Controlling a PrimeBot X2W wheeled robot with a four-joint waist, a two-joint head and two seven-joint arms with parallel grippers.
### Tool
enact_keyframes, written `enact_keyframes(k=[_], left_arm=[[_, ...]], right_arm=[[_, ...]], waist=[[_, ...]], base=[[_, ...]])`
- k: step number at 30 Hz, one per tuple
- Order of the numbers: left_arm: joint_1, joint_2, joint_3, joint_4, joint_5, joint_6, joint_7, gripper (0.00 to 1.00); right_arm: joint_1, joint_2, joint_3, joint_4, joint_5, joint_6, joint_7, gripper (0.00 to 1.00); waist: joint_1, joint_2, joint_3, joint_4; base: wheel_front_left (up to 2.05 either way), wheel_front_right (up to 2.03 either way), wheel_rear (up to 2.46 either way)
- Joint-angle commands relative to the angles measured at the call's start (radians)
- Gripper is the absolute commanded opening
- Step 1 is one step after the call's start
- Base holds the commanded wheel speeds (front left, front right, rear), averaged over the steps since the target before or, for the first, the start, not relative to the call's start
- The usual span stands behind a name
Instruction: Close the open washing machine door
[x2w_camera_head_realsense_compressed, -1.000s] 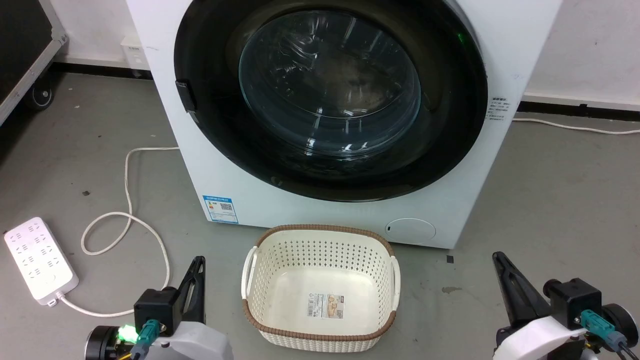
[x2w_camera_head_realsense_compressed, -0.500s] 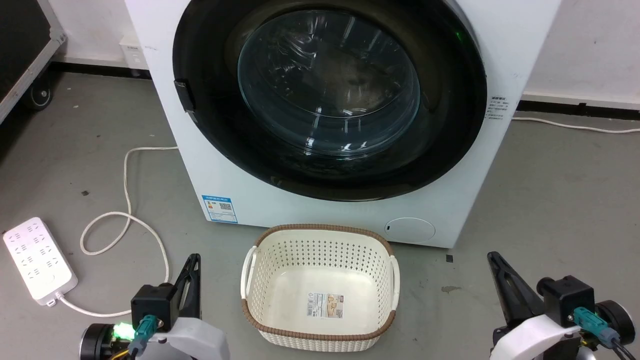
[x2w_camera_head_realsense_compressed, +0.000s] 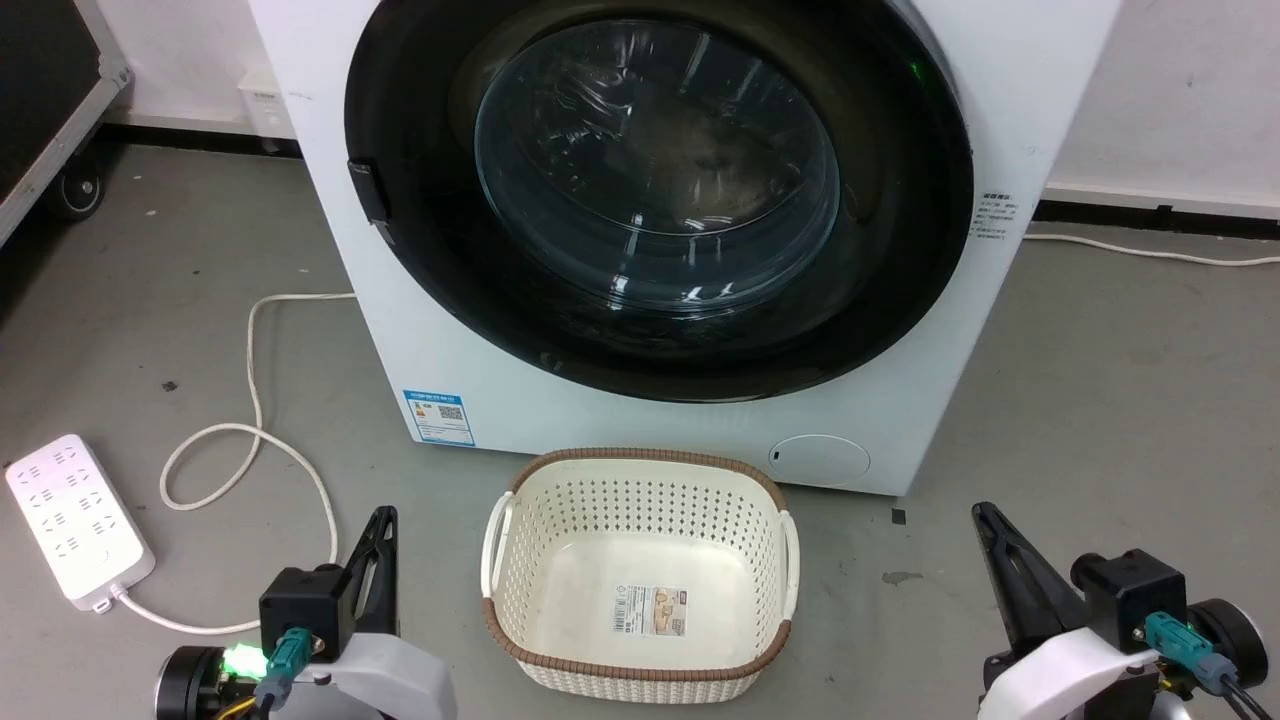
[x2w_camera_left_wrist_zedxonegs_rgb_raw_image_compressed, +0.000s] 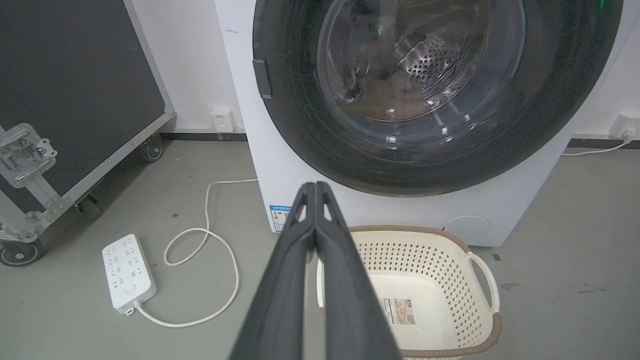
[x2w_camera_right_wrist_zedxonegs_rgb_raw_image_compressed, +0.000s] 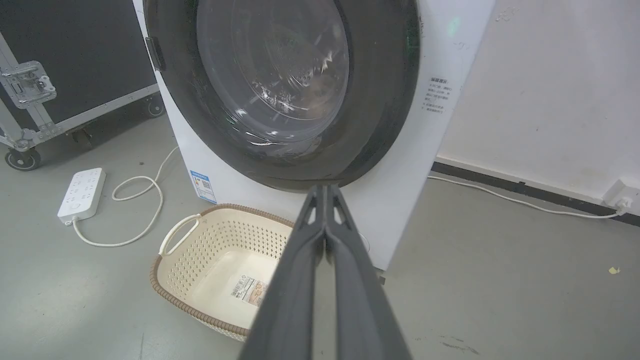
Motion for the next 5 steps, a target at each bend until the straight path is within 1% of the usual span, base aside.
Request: enact_keyframes(k=[1, 5], left_arm=[[-0.015, 0.000, 0.003, -0.004, 0.003, 0.003, 0.000, 0.00], [-0.015, 0.000, 0.003, -0.004, 0.003, 0.003, 0.000, 0.00]], right_arm=[[-0.014, 0.005, 0.000, -0.005, -0.007, -0.001, 0.001, 0.00], [-0.014, 0.005, 0.000, -0.005, -0.007, -0.001, 0.001, 0.00]], waist=[[-0.0001, -0.0001, 0.000, 0.000], [-0.0001, -0.0001, 0.000, 0.000]], base=[[0.00, 0.00, 0.00], [0.00, 0.00, 0.00]])
